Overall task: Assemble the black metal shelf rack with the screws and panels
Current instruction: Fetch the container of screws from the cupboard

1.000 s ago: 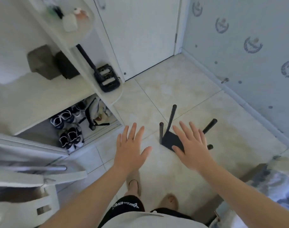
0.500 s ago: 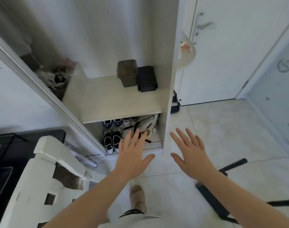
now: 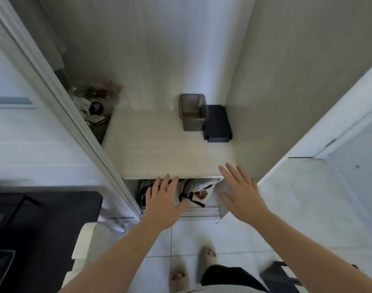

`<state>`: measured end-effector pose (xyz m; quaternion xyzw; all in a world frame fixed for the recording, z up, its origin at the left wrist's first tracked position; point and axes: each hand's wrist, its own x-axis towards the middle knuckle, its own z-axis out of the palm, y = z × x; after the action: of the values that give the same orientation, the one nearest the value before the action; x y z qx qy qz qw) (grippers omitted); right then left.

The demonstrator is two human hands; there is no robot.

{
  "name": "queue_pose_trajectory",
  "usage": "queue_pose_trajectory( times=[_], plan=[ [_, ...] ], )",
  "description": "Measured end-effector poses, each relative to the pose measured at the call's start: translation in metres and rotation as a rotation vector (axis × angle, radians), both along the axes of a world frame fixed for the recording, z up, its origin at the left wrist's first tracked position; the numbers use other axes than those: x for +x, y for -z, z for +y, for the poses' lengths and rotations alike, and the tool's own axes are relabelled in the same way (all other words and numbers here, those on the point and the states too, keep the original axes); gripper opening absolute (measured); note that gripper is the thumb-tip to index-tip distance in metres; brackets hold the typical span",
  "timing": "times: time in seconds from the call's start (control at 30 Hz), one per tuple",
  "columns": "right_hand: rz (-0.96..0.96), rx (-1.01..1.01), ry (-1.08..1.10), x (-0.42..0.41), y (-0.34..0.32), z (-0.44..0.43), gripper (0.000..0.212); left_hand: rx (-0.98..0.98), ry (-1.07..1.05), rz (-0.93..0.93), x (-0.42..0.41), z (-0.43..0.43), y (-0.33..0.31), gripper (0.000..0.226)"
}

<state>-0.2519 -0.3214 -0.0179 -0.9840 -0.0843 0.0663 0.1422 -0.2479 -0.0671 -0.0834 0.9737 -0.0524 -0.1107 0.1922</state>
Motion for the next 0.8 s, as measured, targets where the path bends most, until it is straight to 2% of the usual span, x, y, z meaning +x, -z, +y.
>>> queue_pose_trajectory(
  times=[0.2, 0.47, 0.67, 0.8],
  plan=[
    [0.022, 0.039, 0.032, 0.081, 0.003, 0.017, 0.068, -0.056, -0.061, 0.038, 0.071, 0.012, -0.003, 0.078],
    [0.124, 0.167, 0.080, 0.229, 0.028, 0.020, 0.069, -0.310, -0.132, 0.151, 0.198, 0.010, -0.001, 0.076],
    [0.259, 0.385, 0.242, 0.336, 0.064, 0.019, 0.069, -0.534, -0.336, 0.349, 0.300, -0.008, 0.023, 0.078],
    [0.352, 0.496, 0.355, 0.390, 0.086, 0.022, 0.059, -0.693, -0.542, 0.428, 0.357, -0.022, 0.046, 0.075]
  ],
)
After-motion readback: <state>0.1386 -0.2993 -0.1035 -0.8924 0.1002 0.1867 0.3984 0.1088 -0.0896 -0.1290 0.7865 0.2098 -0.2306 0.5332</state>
